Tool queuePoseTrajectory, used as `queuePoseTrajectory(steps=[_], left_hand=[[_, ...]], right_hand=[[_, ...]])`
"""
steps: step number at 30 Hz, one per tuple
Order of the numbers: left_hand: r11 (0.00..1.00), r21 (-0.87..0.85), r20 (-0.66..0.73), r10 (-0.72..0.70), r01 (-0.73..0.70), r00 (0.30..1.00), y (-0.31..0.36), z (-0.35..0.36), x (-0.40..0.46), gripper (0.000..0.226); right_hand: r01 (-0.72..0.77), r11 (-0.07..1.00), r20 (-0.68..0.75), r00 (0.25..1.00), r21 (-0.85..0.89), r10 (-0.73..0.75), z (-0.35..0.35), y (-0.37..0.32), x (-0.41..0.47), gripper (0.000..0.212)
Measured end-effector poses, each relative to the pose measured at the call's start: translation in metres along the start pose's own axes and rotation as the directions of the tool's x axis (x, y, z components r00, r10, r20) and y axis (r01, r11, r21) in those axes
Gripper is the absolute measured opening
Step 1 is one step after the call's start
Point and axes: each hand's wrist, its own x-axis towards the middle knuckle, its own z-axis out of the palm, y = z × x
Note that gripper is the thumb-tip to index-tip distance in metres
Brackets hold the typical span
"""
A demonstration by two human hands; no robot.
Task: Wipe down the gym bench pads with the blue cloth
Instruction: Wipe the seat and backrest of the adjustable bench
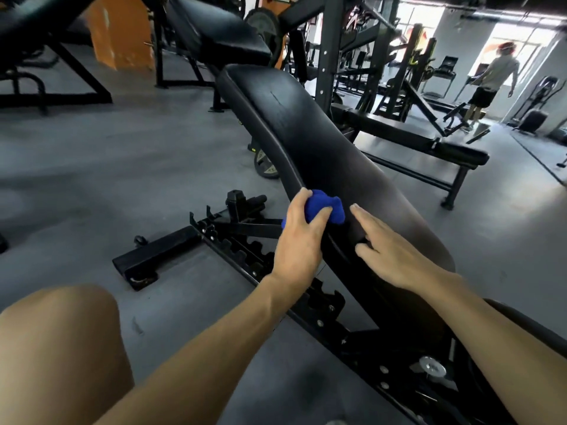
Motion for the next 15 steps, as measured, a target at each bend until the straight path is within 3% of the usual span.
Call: queuePoseTrajectory(steps=[4,5,8,12,13,15], left_hand=[[0.943,0.152,0.031,0.296,-0.298,0.955,-0.012,0.015,-0.039,0.055],[0.932,0.185,0.035,0.311,-0.312,0.95,-0.015,0.015,-0.039,0.056],[0.928,0.291,0.0,0.244,-0.234,0.97,-0.018,0.007,-0.023,0.056],[0.989,0.144,-0.046,-0.035,0.041,0.998,-0.018,0.005,-0.002,0.073],[0.992,0.11,-0.043,-0.056,0.06,0.997,-0.012,0.006,-0.004,0.077],[0.998,0.055,-0.063,-0.009,0.012,0.998,0.0,0.014,-0.018,0.062]], right_hand=[[-0.042,0.999,-0.019,0.999,0.015,0.042,0.001,-0.001,0.01,0.07],[-0.049,0.999,-0.03,0.998,0.016,0.049,0.002,-0.002,0.011,0.07],[-0.067,0.997,-0.065,0.996,0.041,0.069,0.005,-0.006,0.013,0.068],[-0.075,0.996,-0.108,0.991,0.056,0.081,0.008,-0.013,0.017,0.065],[-0.078,0.995,-0.121,0.989,0.057,0.084,0.009,-0.015,0.019,0.065],[-0.085,0.994,-0.144,0.985,0.066,0.094,0.01,-0.017,0.021,0.063]])
